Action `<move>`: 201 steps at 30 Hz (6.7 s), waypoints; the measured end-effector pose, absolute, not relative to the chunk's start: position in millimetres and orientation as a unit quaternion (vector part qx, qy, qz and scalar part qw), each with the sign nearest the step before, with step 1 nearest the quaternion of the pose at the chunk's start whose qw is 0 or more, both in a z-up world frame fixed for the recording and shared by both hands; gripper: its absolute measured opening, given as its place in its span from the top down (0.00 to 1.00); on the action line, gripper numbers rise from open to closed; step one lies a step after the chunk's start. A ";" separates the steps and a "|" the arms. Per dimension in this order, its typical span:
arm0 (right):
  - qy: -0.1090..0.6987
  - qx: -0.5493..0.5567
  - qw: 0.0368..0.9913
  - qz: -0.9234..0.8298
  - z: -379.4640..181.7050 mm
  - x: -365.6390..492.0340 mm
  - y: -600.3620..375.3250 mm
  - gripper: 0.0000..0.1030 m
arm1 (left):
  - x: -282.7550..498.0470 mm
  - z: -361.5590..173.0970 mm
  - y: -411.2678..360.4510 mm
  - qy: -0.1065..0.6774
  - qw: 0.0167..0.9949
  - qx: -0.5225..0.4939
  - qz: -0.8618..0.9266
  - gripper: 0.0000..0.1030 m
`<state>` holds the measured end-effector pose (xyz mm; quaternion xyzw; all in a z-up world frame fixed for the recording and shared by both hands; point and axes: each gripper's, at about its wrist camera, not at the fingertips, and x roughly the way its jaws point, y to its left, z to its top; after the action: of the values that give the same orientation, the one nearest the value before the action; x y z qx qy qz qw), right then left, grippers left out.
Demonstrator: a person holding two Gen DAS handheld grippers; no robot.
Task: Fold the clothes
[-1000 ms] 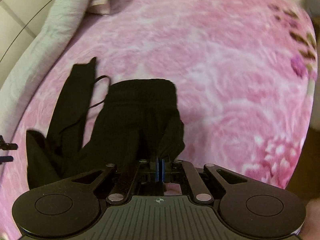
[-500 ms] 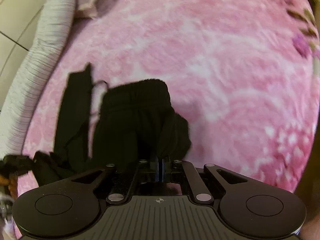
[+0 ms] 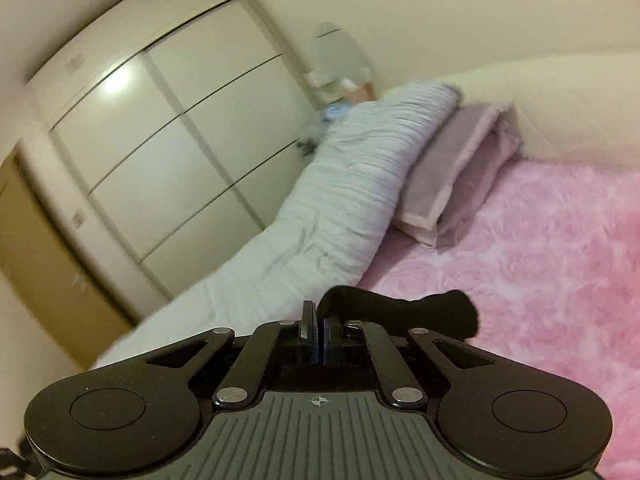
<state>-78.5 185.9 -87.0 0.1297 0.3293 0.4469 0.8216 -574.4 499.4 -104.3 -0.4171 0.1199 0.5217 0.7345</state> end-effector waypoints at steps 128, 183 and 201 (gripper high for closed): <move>0.628 -0.129 0.713 0.284 -276.5 -118.3 102.0 0.44 | -627.1 -291.6 358.8 0.451 0.592 -0.412 0.525 0.75; 0.579 0.112 0.740 0.323 -360.2 -3.5 79.6 0.83 | -582.7 -300.1 266.1 0.458 0.577 -0.408 0.540 0.71; 0.563 0.091 0.770 0.286 -353.7 -3.7 30.5 0.74 | -650.8 -317.4 293.8 0.339 0.538 -0.486 0.599 0.68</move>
<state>-3.7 30.5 -353.7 0.0913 0.5632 0.2862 0.7697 -650.8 293.8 -317.4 -0.4861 0.3389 0.5993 0.5383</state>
